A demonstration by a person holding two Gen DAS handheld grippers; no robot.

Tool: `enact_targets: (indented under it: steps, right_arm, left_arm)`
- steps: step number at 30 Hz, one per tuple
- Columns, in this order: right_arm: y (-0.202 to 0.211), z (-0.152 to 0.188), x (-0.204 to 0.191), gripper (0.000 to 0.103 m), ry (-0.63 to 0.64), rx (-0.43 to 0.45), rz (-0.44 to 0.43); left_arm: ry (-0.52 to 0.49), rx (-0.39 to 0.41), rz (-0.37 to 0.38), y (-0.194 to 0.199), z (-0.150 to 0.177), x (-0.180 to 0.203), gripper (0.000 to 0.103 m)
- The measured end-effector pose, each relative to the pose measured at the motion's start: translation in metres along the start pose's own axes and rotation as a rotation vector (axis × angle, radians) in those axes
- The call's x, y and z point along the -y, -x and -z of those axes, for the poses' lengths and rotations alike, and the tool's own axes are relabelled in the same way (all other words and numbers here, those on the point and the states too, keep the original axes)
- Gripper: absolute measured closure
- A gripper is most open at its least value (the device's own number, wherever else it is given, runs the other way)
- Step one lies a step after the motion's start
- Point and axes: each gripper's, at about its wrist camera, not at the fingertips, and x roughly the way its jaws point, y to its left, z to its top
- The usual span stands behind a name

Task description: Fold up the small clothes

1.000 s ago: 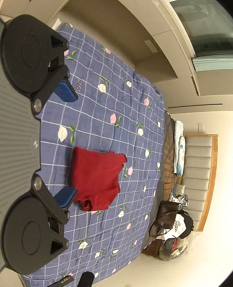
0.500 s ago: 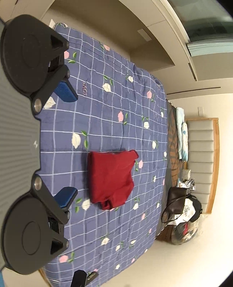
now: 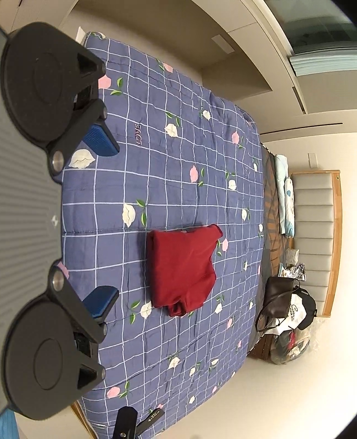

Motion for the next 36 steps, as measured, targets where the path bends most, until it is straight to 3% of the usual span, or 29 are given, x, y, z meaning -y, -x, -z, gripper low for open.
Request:
enact_targets:
  steps: [36]
  right_arm:
    - [-0.0027,0.0015,-0.0062,0.001,0.010,-0.008,-0.003]
  left_arm:
    - [0.012,-0.003,-0.010,-0.0006,0.0002,-0.0069,0.000]
